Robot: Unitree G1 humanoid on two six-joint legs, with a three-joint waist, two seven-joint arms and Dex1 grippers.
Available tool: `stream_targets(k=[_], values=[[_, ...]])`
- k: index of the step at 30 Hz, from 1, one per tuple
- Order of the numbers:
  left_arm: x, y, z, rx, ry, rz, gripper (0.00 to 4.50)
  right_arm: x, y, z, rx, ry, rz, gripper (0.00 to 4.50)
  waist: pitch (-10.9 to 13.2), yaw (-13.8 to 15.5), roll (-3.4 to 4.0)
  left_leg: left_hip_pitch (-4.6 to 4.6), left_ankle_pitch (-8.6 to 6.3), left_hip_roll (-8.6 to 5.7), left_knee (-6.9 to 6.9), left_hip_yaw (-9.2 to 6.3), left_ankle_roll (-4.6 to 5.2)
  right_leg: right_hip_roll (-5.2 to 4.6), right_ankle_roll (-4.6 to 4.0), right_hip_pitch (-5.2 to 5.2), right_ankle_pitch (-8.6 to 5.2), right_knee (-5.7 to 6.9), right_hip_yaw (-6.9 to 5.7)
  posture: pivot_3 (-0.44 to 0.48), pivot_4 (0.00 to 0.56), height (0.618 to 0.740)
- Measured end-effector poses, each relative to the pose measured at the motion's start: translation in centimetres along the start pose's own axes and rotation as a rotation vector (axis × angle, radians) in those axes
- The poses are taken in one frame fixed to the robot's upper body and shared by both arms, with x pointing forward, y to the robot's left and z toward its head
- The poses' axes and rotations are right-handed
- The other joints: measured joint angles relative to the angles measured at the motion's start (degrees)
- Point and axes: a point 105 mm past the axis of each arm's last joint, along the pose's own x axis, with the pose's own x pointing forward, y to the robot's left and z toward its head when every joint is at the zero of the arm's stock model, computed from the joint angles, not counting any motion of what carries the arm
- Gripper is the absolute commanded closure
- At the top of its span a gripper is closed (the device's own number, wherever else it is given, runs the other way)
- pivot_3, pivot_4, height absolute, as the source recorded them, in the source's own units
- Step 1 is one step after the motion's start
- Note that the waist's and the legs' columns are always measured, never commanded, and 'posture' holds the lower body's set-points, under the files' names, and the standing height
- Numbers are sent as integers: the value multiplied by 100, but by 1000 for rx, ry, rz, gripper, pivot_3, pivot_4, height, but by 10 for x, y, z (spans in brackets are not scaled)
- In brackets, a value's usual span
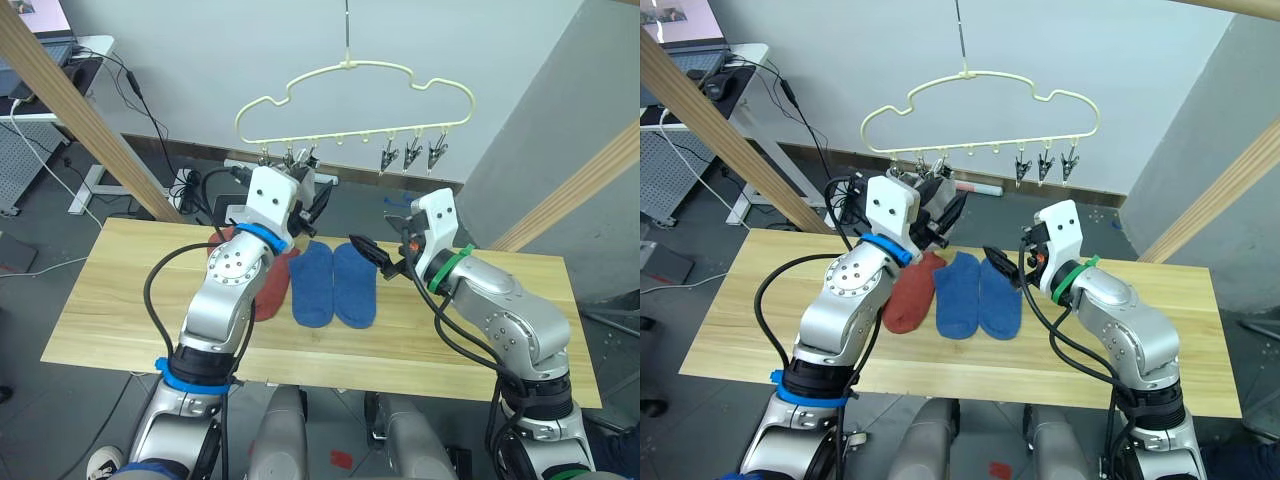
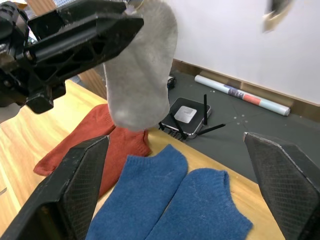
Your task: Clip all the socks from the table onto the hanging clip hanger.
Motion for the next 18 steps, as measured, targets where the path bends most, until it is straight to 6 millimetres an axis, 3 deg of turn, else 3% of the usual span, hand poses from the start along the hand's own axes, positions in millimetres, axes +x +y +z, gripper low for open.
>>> stream_targets(k=[7,13,18], values=[[13,-12,12,-30,-59,-45,2206,0,0,0,5,-3,-11,0,0,-16,0,-2,0,-1,14,0,1,1,1,3,1,4,0,125,317,740],[-1,-36,-3,-130,1,-160,2206,1,0,0,6,-3,-12,0,0,-82,0,-2,0,1,17,-3,0,1,0,3,1,8,-1,130,319,740],[-11,-29,-4,-86,19,-126,2206,1,0,0,5,-3,-13,0,0,-133,0,0,0,1,30,-6,1,2,0,9,1,11,0,136,322,740]])
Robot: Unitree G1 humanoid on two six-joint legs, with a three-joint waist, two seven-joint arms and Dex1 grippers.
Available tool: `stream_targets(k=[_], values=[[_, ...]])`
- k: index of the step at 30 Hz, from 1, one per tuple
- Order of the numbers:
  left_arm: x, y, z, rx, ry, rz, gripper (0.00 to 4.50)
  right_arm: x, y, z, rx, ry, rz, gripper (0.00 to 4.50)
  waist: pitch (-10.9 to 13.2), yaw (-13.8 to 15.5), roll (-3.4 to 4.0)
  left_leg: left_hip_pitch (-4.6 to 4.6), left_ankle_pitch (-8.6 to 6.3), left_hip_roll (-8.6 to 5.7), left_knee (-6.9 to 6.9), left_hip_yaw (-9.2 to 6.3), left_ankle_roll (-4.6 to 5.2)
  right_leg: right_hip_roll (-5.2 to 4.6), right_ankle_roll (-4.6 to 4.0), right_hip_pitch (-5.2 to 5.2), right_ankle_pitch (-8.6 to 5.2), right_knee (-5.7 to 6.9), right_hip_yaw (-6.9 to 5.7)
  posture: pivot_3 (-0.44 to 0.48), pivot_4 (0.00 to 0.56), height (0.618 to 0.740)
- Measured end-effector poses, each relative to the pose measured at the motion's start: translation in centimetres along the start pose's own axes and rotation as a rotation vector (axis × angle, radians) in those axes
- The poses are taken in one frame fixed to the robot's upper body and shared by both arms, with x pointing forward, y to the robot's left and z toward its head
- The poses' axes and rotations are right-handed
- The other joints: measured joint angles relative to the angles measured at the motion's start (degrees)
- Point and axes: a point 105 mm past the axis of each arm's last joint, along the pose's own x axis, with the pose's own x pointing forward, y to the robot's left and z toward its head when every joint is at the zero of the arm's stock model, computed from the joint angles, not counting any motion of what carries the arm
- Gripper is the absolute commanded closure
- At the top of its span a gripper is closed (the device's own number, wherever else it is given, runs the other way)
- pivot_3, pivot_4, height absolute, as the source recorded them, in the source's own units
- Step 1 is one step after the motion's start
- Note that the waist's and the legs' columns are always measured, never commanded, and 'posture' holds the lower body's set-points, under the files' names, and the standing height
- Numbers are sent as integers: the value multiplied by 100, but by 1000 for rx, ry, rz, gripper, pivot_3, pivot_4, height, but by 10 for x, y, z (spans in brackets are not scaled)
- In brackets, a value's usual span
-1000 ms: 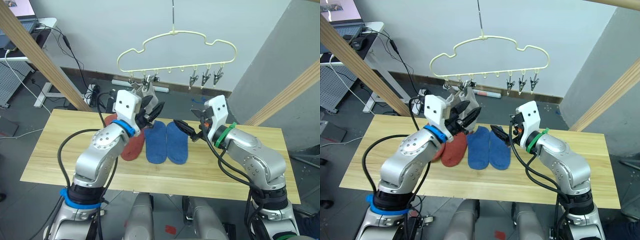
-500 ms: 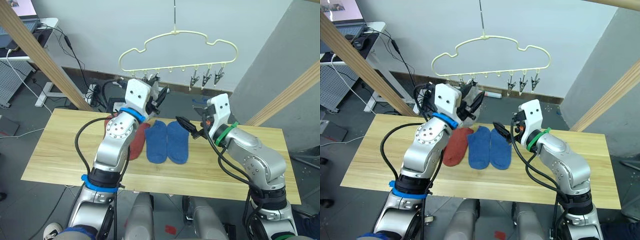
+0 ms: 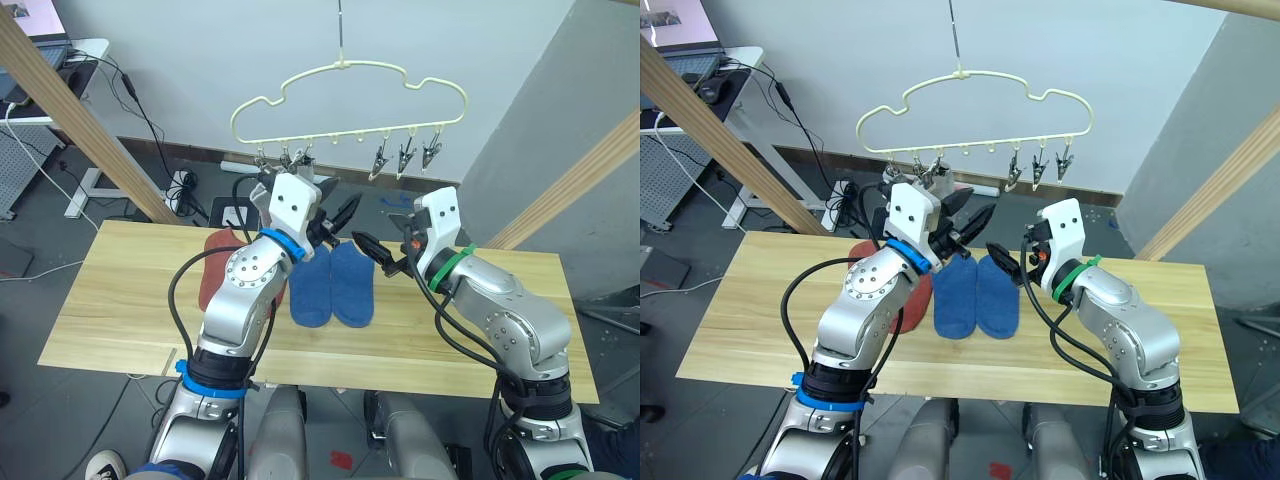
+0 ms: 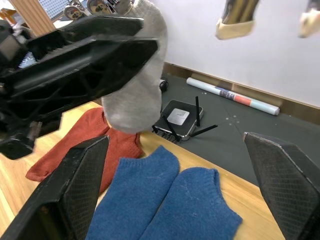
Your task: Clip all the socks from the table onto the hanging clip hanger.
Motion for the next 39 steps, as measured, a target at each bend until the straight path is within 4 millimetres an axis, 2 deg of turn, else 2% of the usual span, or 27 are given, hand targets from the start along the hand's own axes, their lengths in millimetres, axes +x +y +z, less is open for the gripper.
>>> stream_targets(k=[3,8,14,23,28,30,34,39], values=[[-6,12,-4,50,21,73,2206,0,0,0,0,0,0,0,0,-2,0,0,0,0,5,-1,1,0,0,1,0,0,-1,136,321,740],[-6,34,4,139,-7,212,2206,0,0,0,-1,-2,0,0,0,6,0,0,0,-2,12,-3,1,0,0,8,0,-1,-1,128,319,740],[0,40,10,186,-45,254,2206,0,0,0,-2,-2,-3,0,0,1,0,0,-1,-1,13,-5,2,0,1,10,1,-2,-3,128,319,740],[9,43,5,188,-30,252,2206,0,-2,0,0,-2,-20,0,0,4,0,0,0,-2,19,-14,2,1,1,16,1,0,-10,120,318,740],[23,40,4,107,-36,199,2206,0,-2,0,3,-4,-20,0,0,-3,0,0,0,-3,22,-15,2,0,2,20,1,-1,-11,117,317,740],[24,37,3,0,-47,170,2206,0,-2,0,5,-4,-22,0,0,-6,0,0,0,-3,21,-16,2,0,2,20,1,-1,-13,117,317,740],[25,32,1,-217,-49,120,2206,0,-2,-1,9,-2,-29,0,0,-10,0,0,0,-3,22,-18,2,1,2,21,1,0,-13,117,317,740],[22,34,7,-338,-59,105,2206,0,-3,-2,13,1,-38,0,0,-9,0,1,0,-3,26,-21,2,1,2,24,2,2,-15,119,318,740]])
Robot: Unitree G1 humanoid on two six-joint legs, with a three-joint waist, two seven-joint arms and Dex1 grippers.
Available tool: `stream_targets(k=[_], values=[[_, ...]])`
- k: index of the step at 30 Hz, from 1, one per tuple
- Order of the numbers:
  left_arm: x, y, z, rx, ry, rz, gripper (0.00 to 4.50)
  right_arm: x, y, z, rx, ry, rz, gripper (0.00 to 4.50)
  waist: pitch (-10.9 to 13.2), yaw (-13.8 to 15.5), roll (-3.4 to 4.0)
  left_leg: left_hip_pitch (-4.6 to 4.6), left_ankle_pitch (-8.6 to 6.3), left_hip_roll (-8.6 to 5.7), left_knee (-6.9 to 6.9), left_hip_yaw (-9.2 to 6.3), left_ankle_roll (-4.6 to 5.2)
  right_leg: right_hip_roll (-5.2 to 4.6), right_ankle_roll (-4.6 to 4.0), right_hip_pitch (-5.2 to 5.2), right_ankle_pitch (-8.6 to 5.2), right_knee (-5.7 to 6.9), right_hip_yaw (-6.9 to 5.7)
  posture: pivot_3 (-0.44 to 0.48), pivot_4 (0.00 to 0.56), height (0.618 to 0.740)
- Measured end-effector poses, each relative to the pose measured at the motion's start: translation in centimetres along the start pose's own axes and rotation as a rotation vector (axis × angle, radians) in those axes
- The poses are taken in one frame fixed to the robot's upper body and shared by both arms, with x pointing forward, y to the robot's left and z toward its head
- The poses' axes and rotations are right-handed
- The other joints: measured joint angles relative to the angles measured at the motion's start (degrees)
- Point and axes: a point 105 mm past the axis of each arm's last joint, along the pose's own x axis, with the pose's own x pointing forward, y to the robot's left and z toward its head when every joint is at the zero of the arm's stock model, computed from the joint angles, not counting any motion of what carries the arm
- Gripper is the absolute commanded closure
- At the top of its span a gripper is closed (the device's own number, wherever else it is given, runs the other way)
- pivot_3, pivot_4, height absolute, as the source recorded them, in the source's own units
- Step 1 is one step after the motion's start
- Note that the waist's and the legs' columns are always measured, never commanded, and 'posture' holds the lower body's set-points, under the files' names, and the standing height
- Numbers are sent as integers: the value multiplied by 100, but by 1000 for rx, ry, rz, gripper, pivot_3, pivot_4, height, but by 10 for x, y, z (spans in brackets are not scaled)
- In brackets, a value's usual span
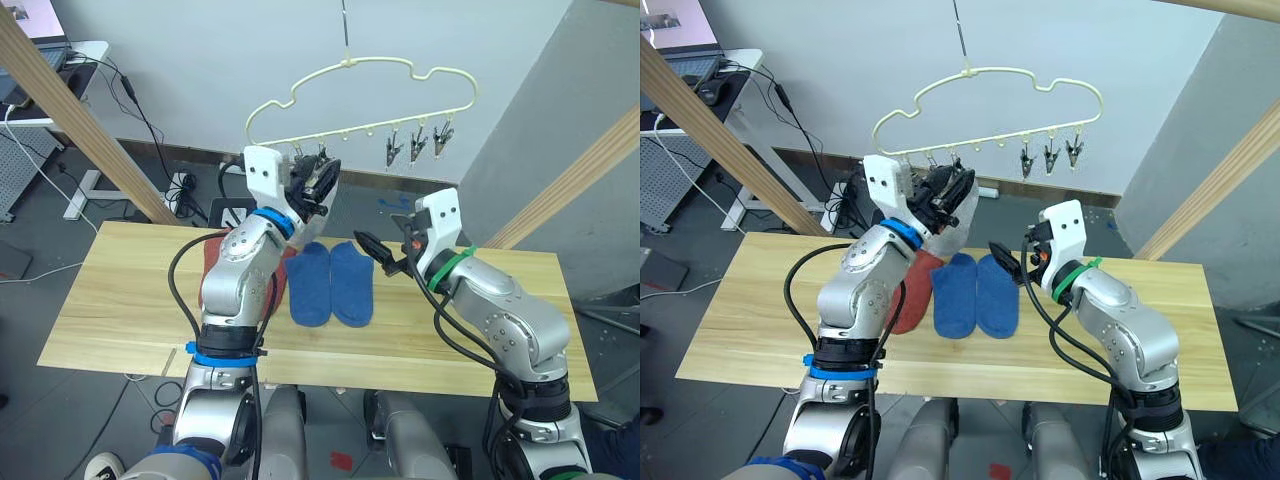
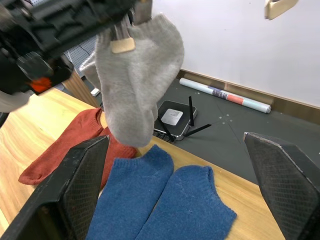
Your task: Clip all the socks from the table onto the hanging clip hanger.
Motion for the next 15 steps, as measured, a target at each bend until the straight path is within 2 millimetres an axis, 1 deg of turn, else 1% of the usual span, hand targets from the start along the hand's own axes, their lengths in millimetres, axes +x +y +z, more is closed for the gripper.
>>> stream_targets(k=[3,5,7,11,15], values=[[2,0,2,-2,0,6,2206,0,0,0,2,-1,1,0,0,1,0,0,0,-1,1,-2,0,0,0,1,0,0,-1,122,319,740],[3,2,4,35,1,21,2206,0,0,0,2,-1,1,0,0,2,0,0,0,-1,1,-2,0,0,0,1,0,0,-1,122,318,740],[6,7,8,129,0,44,2206,0,1,0,3,-1,1,0,0,2,0,1,0,0,0,-3,0,1,0,1,0,0,-1,123,318,740],[7,16,8,484,34,50,2206,0,1,0,3,-1,2,0,0,2,1,2,0,0,-2,-2,0,2,0,0,0,-1,0,121,317,740],[9,16,5,705,48,18,2206,0,1,0,4,-2,3,0,0,10,1,1,0,-1,-2,-1,0,0,0,0,0,-3,0,120,316,740]])
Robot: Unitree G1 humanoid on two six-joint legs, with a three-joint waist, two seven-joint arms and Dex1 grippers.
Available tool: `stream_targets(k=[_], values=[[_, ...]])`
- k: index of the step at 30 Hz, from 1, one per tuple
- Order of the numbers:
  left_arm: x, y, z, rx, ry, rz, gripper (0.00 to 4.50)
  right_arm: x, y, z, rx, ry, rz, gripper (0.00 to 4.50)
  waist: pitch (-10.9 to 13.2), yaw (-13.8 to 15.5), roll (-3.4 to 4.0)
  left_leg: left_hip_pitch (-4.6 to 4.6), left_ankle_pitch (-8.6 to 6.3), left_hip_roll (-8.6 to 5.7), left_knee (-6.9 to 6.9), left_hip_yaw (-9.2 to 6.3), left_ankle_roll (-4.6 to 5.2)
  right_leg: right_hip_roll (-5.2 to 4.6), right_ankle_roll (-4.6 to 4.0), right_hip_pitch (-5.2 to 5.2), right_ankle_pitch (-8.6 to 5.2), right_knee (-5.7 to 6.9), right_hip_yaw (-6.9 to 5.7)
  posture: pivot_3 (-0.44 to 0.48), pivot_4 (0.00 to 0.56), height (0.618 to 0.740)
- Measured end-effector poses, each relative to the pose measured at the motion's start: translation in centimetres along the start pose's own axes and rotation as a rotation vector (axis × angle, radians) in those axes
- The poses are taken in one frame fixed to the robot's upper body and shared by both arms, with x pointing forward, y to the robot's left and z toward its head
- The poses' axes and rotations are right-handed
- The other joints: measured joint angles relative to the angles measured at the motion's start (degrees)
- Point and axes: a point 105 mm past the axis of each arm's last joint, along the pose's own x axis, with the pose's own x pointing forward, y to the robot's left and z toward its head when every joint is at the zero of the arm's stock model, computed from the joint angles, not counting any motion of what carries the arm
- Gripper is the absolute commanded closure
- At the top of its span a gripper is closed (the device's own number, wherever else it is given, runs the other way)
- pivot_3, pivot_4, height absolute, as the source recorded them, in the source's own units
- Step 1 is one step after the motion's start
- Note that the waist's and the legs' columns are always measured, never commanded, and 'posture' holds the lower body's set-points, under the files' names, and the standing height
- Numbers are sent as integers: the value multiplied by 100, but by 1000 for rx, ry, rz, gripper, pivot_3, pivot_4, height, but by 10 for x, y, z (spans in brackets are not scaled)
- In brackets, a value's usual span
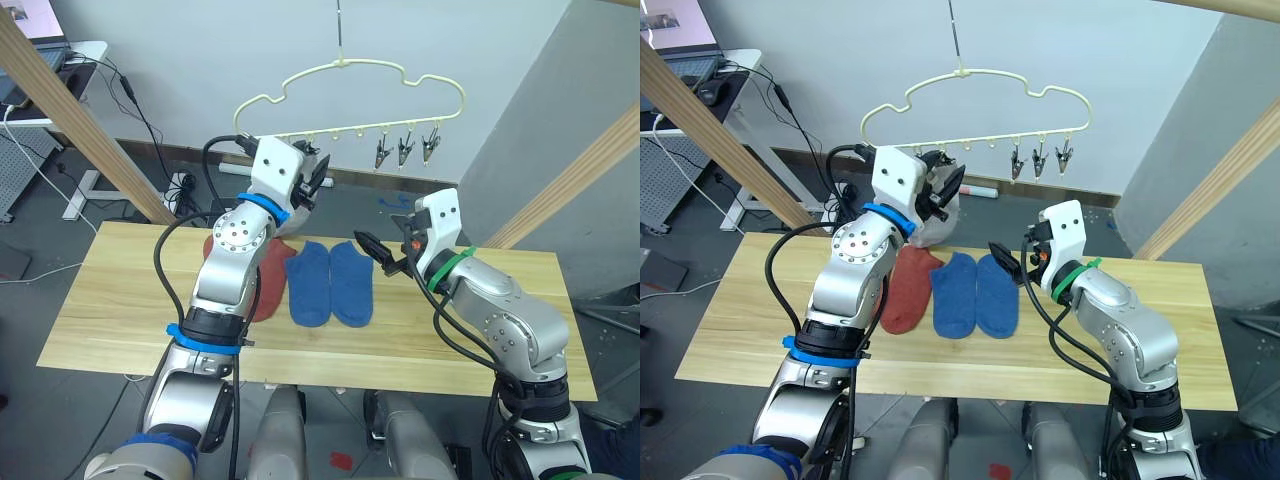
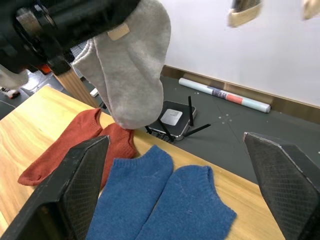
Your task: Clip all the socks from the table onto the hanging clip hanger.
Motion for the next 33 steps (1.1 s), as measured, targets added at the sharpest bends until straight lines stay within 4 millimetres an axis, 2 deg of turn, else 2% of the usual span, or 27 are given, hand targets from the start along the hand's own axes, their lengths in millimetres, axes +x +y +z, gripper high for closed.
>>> stream_targets(k=[5,10,13,14,15,32,33], values=[[1,-1,-2,198,-6,-8,2206,0,1,0,3,-2,1,0,0,-4,0,0,0,2,0,0,0,0,0,0,0,1,-1,120,316,740],[2,0,-1,275,-24,4,2206,1,1,0,7,-3,3,0,0,-4,0,0,0,2,0,-1,0,0,-1,0,0,1,-1,117,315,740],[3,2,-2,286,-25,12,2206,1,1,0,8,-4,3,0,0,-6,0,0,0,2,1,0,0,0,-2,0,1,2,-1,115,315,740],[3,2,-2,290,-25,12,2572,1,1,0,8,-4,3,0,0,-7,0,0,0,2,0,0,0,0,-2,0,1,2,-1,115,315,740],[3,2,-2,292,-24,13,2754,1,1,0,8,-4,3,0,0,-7,0,0,0,2,0,0,0,0,-3,0,2,2,-2,115,315,740],[3,6,-7,273,-12,30,2754,1,2,0,9,-5,3,0,0,-8,0,1,0,2,1,-1,0,0,-8,0,5,6,-3,116,316,740],[3,6,-7,273,-12,30,2933,1,2,0,9,-5,3,0,0,-8,0,1,0,2,1,-1,0,0,-8,0,5,6,-3,116,316,740]])
